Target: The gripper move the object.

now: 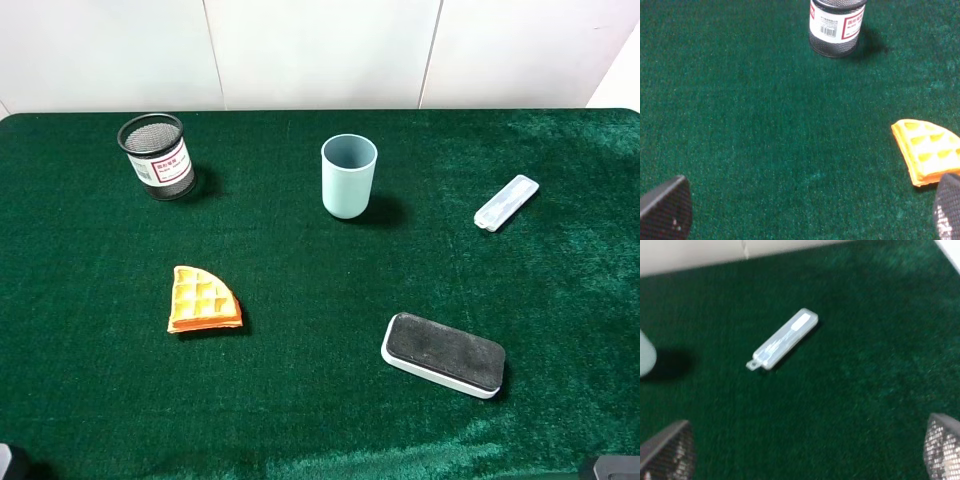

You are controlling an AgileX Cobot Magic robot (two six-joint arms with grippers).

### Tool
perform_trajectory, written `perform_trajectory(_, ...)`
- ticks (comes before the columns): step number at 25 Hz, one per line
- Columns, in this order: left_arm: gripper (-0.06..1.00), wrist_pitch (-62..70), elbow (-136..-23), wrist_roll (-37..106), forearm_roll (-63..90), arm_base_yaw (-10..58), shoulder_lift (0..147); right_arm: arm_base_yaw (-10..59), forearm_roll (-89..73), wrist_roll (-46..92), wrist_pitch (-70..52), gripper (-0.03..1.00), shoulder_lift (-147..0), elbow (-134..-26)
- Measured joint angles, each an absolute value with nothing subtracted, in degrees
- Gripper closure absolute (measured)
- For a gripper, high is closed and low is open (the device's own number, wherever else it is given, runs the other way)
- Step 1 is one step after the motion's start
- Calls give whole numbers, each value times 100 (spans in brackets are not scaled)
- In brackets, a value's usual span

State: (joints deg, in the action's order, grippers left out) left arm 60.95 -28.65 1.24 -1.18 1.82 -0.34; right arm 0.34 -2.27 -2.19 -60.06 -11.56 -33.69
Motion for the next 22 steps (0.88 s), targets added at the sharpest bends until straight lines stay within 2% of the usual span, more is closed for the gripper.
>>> perform_trajectory(10, -4, 6095, -2865, 124, -118, 182, -34, 102, -1291, 1415, -6046, 27, -2803, -3655)
perform_trajectory(22, -4, 6095, -2865, 124, -118, 182, -34, 1373, -1264, 1959, -5982, 27, -4143, -3661)
